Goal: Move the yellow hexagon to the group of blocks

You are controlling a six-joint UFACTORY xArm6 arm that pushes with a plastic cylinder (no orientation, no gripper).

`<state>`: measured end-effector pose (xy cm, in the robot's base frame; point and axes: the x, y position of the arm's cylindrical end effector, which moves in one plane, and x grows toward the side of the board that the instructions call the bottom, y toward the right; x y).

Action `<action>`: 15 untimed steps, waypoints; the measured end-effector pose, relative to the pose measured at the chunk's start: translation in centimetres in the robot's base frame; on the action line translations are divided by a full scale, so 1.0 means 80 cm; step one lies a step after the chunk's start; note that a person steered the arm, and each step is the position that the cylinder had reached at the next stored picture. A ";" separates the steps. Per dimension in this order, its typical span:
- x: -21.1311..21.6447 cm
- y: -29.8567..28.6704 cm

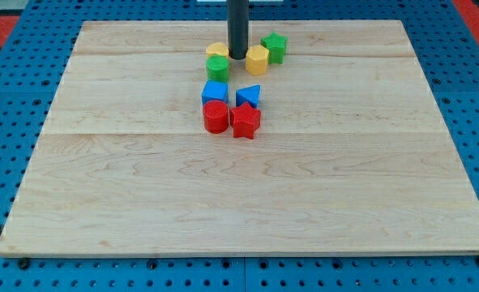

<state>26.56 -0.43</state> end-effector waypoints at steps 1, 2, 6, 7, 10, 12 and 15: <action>-0.027 -0.025; -0.005 -0.042; 0.040 0.087; 0.059 0.195; -0.054 0.365; 0.009 0.259; 0.063 0.332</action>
<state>31.58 26.10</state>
